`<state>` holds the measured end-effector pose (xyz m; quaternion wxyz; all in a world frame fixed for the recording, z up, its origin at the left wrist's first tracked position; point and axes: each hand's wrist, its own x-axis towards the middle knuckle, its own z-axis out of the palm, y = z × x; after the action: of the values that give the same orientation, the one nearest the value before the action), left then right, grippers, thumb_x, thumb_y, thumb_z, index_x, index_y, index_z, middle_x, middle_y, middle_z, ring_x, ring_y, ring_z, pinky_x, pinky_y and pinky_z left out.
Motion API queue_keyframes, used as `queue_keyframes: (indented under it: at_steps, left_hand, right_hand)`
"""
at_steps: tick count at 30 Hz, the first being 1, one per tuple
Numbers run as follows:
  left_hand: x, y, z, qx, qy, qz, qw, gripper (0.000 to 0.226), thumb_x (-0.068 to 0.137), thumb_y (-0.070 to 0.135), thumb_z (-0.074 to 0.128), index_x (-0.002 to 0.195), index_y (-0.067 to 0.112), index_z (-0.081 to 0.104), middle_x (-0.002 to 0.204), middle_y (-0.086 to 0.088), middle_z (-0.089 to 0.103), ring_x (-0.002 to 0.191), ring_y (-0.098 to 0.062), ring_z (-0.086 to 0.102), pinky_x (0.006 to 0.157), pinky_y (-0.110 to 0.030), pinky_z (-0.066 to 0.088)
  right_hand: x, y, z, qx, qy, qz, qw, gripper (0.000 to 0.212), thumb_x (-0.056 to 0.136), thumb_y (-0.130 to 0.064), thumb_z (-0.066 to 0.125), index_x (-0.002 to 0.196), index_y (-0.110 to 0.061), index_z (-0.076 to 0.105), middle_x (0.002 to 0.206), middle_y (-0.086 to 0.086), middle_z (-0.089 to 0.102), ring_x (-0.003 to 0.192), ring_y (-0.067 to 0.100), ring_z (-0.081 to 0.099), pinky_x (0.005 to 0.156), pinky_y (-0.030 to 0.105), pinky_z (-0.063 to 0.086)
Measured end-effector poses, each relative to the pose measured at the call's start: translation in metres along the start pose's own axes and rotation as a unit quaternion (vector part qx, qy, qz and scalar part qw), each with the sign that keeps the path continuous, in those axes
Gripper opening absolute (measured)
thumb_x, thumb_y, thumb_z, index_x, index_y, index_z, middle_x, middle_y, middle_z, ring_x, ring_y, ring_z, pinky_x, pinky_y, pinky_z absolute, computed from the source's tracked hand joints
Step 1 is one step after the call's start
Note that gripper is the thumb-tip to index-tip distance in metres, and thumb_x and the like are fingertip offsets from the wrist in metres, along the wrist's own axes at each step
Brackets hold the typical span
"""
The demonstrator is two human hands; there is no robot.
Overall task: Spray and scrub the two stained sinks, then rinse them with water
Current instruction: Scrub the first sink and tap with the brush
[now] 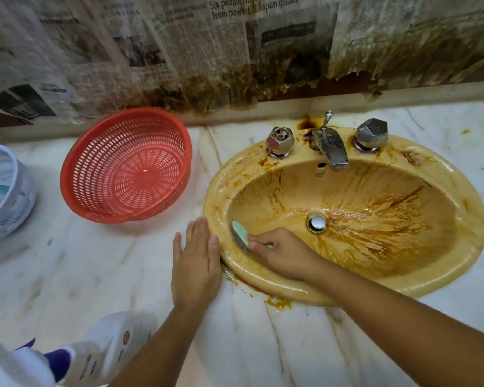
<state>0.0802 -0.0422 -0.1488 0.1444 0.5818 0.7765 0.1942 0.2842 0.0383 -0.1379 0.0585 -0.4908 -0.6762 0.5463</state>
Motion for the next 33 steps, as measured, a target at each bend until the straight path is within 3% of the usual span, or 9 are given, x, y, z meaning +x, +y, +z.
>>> queue_keyframes:
  at_steps: [7,12,15,18,20,24,27,30,33]
  left_hand:
    - [-0.001,0.000,-0.001,-0.004,0.006,0.006,1.000,0.066,0.108,0.050,0.008,0.162,0.017,0.024,0.165,0.003,0.032,0.155,-0.006,0.014,0.129,-0.038,0.002]
    - [0.000,0.000,-0.001,-0.005,0.004,0.007,1.000,0.067,0.108,0.051,0.008,0.162,0.016,0.025,0.165,0.000,0.034,0.155,-0.009,0.016,0.129,-0.041,0.004]
    - [-0.001,-0.001,-0.001,-0.003,-0.001,0.011,1.000,0.067,0.108,0.050,0.008,0.162,0.015,0.023,0.166,0.000,0.031,0.156,-0.008,0.014,0.129,-0.041,0.002]
    - [0.000,-0.002,-0.001,0.006,-0.004,0.019,1.000,0.070,0.107,0.051,0.004,0.163,0.014,0.021,0.167,-0.001,0.029,0.156,-0.009,0.012,0.129,-0.042,0.001]
    - [0.000,-0.003,0.000,0.005,-0.005,0.021,1.000,0.071,0.106,0.052,0.002,0.163,0.014,0.020,0.168,-0.001,0.028,0.156,-0.008,0.011,0.129,-0.043,0.001]
    - [0.001,-0.005,0.001,0.014,-0.006,0.030,0.999,0.074,0.105,0.052,0.001,0.163,0.011,0.021,0.168,-0.002,0.027,0.157,-0.011,0.012,0.129,-0.043,0.001]
    - [0.001,-0.007,0.002,0.017,-0.005,0.032,0.999,0.075,0.104,0.053,0.000,0.162,0.010,0.021,0.168,-0.003,0.027,0.157,-0.012,0.012,0.129,-0.044,0.001]
    - [0.000,-0.006,0.002,0.019,-0.005,0.034,0.999,0.074,0.105,0.052,0.002,0.162,0.010,0.020,0.168,-0.003,0.026,0.157,-0.013,0.013,0.129,-0.044,0.001]
    - [0.001,-0.005,0.002,0.020,-0.004,0.034,0.999,0.075,0.105,0.053,0.001,0.162,0.010,0.022,0.167,-0.004,0.028,0.157,-0.014,0.014,0.128,-0.045,0.002]
  right_hand:
    - [0.017,0.060,-0.051,-0.223,0.063,0.204,0.951,0.026,0.103,-0.035,0.057,0.120,-0.027,0.075,0.119,0.005,0.071,0.095,0.022,0.063,0.080,0.032,0.052]
    - [0.008,-0.010,0.001,0.122,0.024,0.075,0.989,0.022,0.102,-0.034,0.063,0.122,-0.035,0.072,0.074,-0.034,0.065,0.063,-0.014,0.060,0.060,0.005,0.044]
    - [0.006,0.010,-0.006,0.050,0.011,0.074,0.996,0.027,0.101,-0.034,0.065,0.127,-0.032,0.072,0.108,-0.030,0.069,0.092,-0.013,0.062,0.083,0.015,0.044]
    - [0.026,0.043,-0.024,-0.089,0.127,0.209,0.966,0.028,0.104,-0.030,0.057,0.123,-0.021,0.075,0.122,0.001,0.073,0.103,0.022,0.066,0.081,0.029,0.048]
    - [0.039,0.034,-0.012,-0.055,0.158,0.172,0.971,0.029,0.104,-0.029,0.056,0.118,-0.014,0.076,0.117,0.010,0.074,0.106,0.028,0.068,0.076,0.029,0.047]
    - [0.018,0.008,0.005,0.077,0.035,0.056,0.995,0.029,0.098,-0.044,0.067,0.125,-0.035,0.073,0.126,-0.015,0.070,0.096,0.011,0.069,0.078,0.024,0.053]
    - [0.011,0.043,-0.030,-0.088,0.002,0.137,0.987,0.034,0.099,-0.043,0.065,0.130,-0.032,0.070,0.134,-0.014,0.067,0.114,0.009,0.062,0.087,0.024,0.046]
    - [0.030,0.057,-0.045,-0.189,0.153,0.226,0.943,0.026,0.102,-0.037,0.058,0.112,-0.025,0.079,0.107,0.002,0.073,0.087,0.019,0.063,0.069,0.028,0.046]
    - [0.044,0.024,-0.006,-0.003,0.149,0.128,0.981,0.023,0.102,-0.031,0.063,0.103,-0.017,0.081,0.067,-0.014,0.065,0.055,-0.002,0.053,0.053,0.021,0.038]
